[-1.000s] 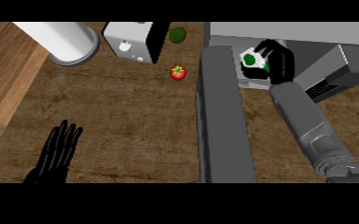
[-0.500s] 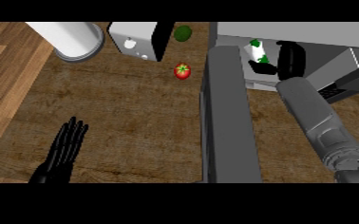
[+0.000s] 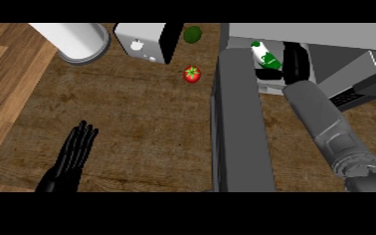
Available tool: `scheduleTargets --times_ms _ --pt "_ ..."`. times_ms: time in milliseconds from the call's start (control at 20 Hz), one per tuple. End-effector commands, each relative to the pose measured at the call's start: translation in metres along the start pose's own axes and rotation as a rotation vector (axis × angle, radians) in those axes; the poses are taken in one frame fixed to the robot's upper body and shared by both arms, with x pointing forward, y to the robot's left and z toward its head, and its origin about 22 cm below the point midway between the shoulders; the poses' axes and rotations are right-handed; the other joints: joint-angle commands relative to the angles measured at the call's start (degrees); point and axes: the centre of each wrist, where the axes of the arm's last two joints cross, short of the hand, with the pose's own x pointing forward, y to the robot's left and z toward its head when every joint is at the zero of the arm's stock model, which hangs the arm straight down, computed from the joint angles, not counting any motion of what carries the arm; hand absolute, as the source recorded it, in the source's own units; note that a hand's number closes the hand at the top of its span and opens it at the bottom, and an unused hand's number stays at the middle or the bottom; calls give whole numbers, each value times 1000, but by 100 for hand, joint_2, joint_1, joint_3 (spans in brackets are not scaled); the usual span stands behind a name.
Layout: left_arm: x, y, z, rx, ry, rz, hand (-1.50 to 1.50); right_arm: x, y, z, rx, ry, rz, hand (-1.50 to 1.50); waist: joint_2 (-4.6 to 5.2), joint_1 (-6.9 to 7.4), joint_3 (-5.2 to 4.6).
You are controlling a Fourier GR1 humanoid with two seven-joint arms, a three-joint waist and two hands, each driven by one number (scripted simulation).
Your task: Pick up the milk, place it into the microwave and close the microwave
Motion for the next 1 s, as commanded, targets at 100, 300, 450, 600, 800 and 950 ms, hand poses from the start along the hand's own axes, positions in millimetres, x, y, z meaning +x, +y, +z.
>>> scheduleTargets --times_ms 100,300,450,600,800,950 --pt "-1 -13 -11 -17 -25 31 -150 0 8 9 34 -42 -155 -150 -25 -131 7" --pt "-1 -13 4 -19 -12 34 -150 -11 15 24 45 -34 -236 -150 -95 -183 -4" --pt "-4 -17 7 -41 -23 33 -150 -10 29 41 33 23 -278 -150 -99 -177 -6" --pt "-2 -27 6 -48 -20 29 -150 -32 16 45 32 14 -354 -150 -139 -300 -7" --pt "5 -20 -8 -42 -25 32 -150 -38 27 66 52 33 -412 -150 -158 -357 -12" --pt "-7 -27 -1 -59 -26 38 -150 -65 18 86 63 37 -426 -150 -176 -409 -16"
